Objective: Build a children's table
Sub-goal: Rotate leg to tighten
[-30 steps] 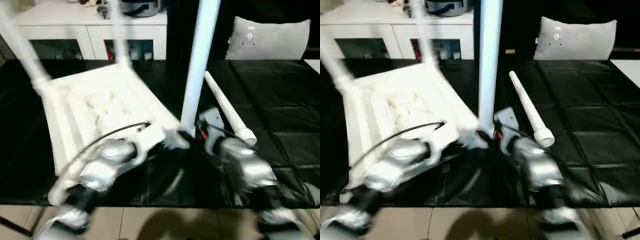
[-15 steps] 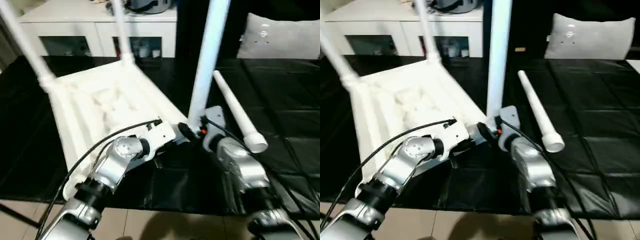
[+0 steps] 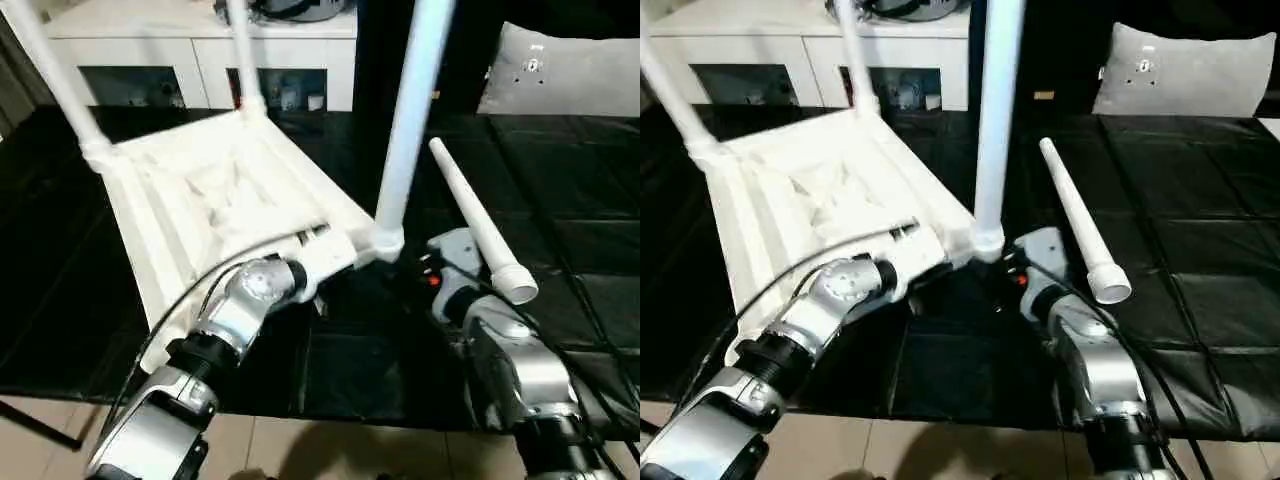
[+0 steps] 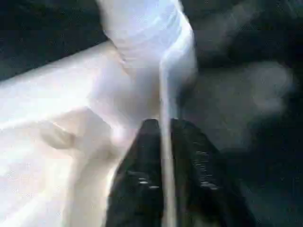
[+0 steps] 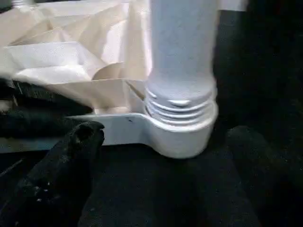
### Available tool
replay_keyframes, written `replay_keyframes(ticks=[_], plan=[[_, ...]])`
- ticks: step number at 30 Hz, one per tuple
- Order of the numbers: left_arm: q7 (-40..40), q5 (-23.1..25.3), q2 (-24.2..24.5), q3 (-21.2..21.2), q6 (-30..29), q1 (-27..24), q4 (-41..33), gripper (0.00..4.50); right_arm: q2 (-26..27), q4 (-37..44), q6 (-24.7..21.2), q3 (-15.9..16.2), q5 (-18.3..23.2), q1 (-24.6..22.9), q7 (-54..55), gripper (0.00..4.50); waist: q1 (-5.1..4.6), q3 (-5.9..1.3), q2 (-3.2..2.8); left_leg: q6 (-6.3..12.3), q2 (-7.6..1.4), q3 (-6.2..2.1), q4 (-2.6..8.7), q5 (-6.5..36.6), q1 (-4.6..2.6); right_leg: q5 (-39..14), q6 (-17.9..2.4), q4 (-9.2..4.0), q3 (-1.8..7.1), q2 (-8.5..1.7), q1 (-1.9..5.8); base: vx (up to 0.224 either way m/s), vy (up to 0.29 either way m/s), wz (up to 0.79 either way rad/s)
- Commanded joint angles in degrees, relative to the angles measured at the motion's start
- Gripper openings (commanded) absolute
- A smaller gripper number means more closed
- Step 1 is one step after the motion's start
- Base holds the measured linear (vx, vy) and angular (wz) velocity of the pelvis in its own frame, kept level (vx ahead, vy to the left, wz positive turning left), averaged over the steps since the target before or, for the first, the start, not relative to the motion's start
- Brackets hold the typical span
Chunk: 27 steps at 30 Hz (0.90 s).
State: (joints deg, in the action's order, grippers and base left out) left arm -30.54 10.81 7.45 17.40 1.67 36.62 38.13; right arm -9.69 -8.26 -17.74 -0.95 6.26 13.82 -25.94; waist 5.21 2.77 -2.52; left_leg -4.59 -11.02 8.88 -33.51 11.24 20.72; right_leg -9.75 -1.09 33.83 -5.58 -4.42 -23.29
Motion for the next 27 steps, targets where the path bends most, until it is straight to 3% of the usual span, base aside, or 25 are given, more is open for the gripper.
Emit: replay_keyframes(ticks=[1,4,9,13,16,22,24,25,27], plan=[[2.2,-1.5,-0.1,-2.3,1.8,0.9,-2.0,0.89,0.8,2.4,-1.7,-0.1,0.4,-0.4,1.2,4.5,0.38,-3.91,0.98,4.22,-1.67,-0.13,3.58,6.3,0.42,-12.6,-8.6,-4.1,2.91,-4.03,3.7,0.0,0.0,0.0],[3.1,-3.4,-0.8,-4.2,0.3,-1.3,-5.8,1.18,0.9,1.8,0.1,1.0,-0.7,-0.6,1.8,4.5,0.43,-3.78,1.13,4.04,-1.87,-0.07,3.65,7.0,0.36,-13.7,-9.3,-4.02,2.96,-4.33,3.6,0.0,0.0,0.0],[5.2,-4.1,-0.3,-6.6,-3.6,-6.2,-14.5,1.18,1.5,1.8,0.8,2.4,-0.2,-1.5,1.1,4.5,0.41,-3.55,1.01,3.97,-1.85,-0.03,3.74,8.0,0.48,-16.2,-8.1,-4.31,2.99,-4.21,3.44,0.0,0.0,0.0],[8.8,-1.7,4.4,-9.9,-6.7,-9.9,-20.9,1.18,1.5,3.3,0.3,5.1,-0.4,-2.4,-1.1,4.5,0.16,-3.44,0.79,3.48,-1.81,-0.16,3.94,9.3,0.45,-17.0,-7.0,-4.45,2.92,-3.94,3.29,0.0,0.0,0.0],[10.3,-0.8,7.5,-13.2,-10.0,-11.6,-24.8,1.18,1.2,2.2,0.8,6.8,-1.2,-2.2,-1.7,4.5,0.15,-3.33,1.04,2.87,-1.84,-0.21,4.02,10.0,0.31,-18.1,-6.8,-4.35,2.94,-3.95,3.18,0.0,0.0,0.0],[11.9,1.0,13.3,-18.8,-18.4,-14.2,-29.7,1.18,1.1,-0.1,0.2,9.4,-2.6,-0.9,-2.9,4.5,0.21,-3.35,0.94,2.59,-1.82,-0.24,3.98,9.2,0.19,-15.8,-7.9,-3.96,3.09,-3.79,2.98,0.0,0.0,0.0],[11.9,1.1,13.6,-19.0,-18.9,-14.4,-29.9,1.18,1.2,-0.3,0.2,9.5,-2.7,-0.9,-2.8,4.5,0.52,-3.37,0.65,2.56,-1.87,-0.23,3.93,9.1,0.07,-14.9,-8.4,-3.85,3.15,-3.77,2.8,0.0,0.0,0.0],[11.8,1.3,16.5,-20.8,-23.3,-16.1,-30.8,1.02,1.6,-1.9,0.7,10.4,-3.4,0.1,-2.6,4.5,0.79,-3.47,0.4,2.19,-2.03,-0.36,4.0,9.4,-0.01,-14.1,-8.7,-3.58,3.17,-3.88,2.86,0.0,0.0,0.0],[11.3,1.1,17.9,-21.7,-25.3,-17.1,-31.2,0.92,1.9,-2.9,1.1,10.6,-3.6,0.8,-2.4,4.5,0.58,-3.28,0.67,1.9,-1.77,-0.33,4.13,10.5,0.23,-14.7,-8.7,-3.72,3.11,-3.79,2.97,0.0,0.0,0.0]])
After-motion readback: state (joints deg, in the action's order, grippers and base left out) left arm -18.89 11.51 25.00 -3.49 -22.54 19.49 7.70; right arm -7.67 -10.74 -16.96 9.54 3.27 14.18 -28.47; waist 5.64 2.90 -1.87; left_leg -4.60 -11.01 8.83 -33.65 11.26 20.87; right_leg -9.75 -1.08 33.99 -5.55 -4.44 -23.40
